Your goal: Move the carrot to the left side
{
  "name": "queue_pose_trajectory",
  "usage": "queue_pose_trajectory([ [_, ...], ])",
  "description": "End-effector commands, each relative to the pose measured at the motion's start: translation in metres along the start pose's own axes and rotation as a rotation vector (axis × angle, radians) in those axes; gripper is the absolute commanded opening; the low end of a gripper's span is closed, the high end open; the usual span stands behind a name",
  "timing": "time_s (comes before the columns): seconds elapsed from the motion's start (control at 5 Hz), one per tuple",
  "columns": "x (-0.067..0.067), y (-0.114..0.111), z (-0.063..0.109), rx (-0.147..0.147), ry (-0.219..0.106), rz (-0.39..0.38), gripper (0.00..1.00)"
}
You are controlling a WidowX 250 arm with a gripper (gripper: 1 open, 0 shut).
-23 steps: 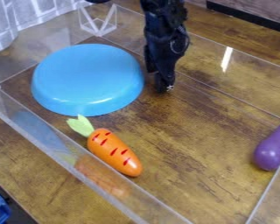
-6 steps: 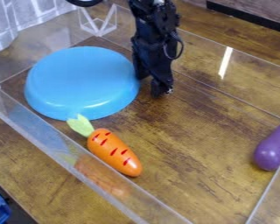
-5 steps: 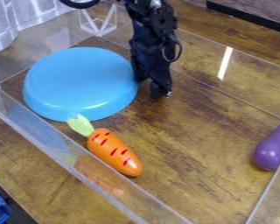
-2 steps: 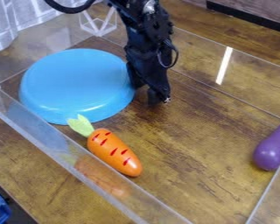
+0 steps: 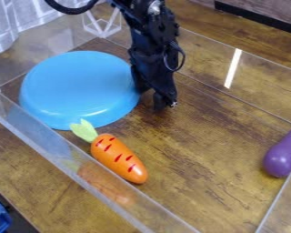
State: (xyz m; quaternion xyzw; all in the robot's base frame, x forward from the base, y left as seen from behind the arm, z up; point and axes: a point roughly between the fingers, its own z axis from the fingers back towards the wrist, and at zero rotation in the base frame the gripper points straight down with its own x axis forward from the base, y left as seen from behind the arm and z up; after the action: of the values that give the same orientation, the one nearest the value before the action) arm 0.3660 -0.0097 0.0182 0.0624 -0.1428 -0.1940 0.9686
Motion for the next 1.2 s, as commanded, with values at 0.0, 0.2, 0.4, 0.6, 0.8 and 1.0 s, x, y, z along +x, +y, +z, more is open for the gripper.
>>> queue_pose_trajectory([
  [0.0, -0.0042, -0.0133, -0.0015, -0.017, 0.023, -0.011, 0.00],
  [0.2, -0.0035, -0.0130, -0.0011, -0.017, 0.022, -0.002, 0.00],
  [0.4, -0.0030, -0.0129, -0.0011, -0.017, 0.020, 0.007, 0.00],
  [0.6, -0.0024, -0.0128, -0.0005, -0.018, 0.018, 0.015, 0.00],
  [0.8, -0.0020, -0.0127, -0.0005, -0.018, 0.016, 0.024, 0.00],
  [1.0, -0.0014, -0.0126, 0.0002, -0.018, 0.014, 0.032, 0.00],
])
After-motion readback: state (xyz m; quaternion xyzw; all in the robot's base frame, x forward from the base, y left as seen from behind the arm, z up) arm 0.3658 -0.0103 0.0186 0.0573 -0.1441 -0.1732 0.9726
